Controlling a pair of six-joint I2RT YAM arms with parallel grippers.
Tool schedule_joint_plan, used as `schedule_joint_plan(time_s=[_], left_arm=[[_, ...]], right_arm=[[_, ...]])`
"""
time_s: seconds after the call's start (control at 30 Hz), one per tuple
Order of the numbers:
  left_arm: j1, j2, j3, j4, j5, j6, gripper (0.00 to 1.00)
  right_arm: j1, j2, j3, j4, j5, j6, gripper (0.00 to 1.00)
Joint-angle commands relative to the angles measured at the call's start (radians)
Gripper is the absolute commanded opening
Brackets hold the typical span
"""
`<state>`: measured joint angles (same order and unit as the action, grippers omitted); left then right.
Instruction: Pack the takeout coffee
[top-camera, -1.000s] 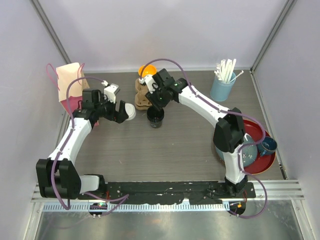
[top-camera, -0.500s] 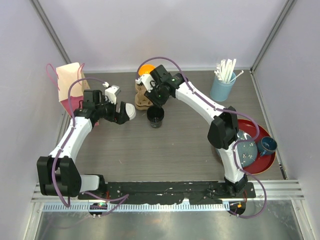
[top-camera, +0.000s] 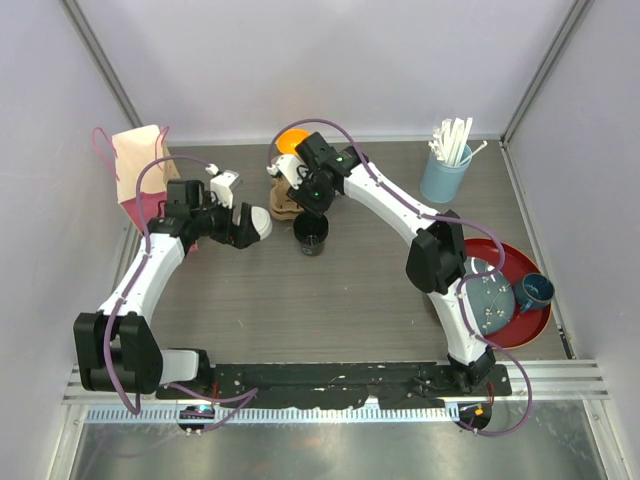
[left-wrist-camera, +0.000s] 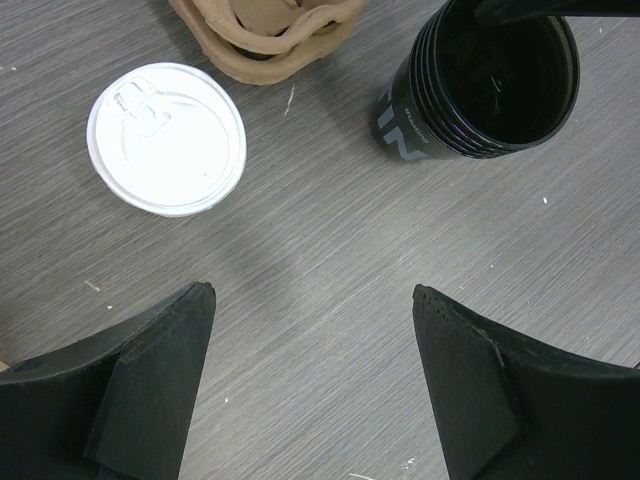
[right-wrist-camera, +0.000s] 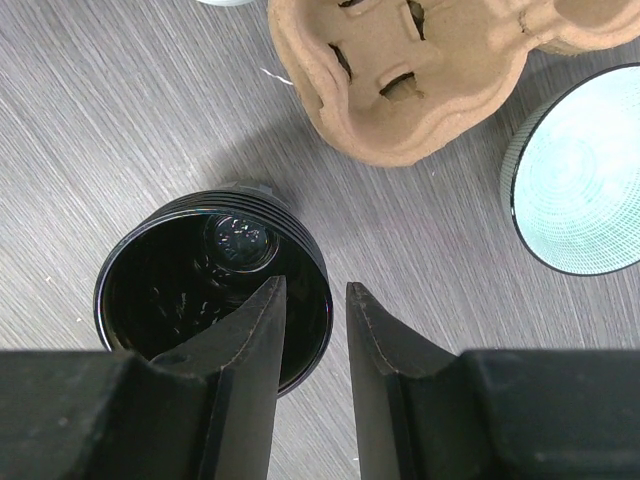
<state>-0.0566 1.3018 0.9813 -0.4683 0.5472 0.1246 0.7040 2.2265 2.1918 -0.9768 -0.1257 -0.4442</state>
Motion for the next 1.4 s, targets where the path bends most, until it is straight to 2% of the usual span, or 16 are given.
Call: schedule_joint_plan(time_s=[0.0, 0.17, 0.3, 0.7, 1.07, 1.37], left_arm=[[0.0, -0.004, 0.02, 0.022, 0.033, -0.013, 0.84], [0.0, 0.001, 0.02, 0.022, 0.034, -0.01, 0.84], [-0.002, -0.001, 0.019, 0.023, 0.034, -0.006, 0.84], [-0.002, 0.008, 0.02, 0.019, 0.042, 0.001, 0.84], [-0.012, 0.028, 0.039, 0.017, 0.051, -0.011, 0.8], [-0.028, 0.06, 0.063, 0.011, 0.063, -0.074, 0.62]], right_arm=[[0.003, 0.001, 0.051, -0.011, -0.008, -0.036, 0.36], [0.005, 0.009, 0.059, -0.01, -0.006, -0.04, 0.3], [0.005, 0.005, 0.059, -0.01, -0.015, -0.039, 0.19], [0.005, -0.008, 0.057, -0.02, -0.02, -0.033, 0.01], [0.028, -0.074, 0.049, 0.001, 0.012, 0.013, 0.01], [0.028, -0.099, 0.042, 0.003, -0.006, 0.041, 0.01]])
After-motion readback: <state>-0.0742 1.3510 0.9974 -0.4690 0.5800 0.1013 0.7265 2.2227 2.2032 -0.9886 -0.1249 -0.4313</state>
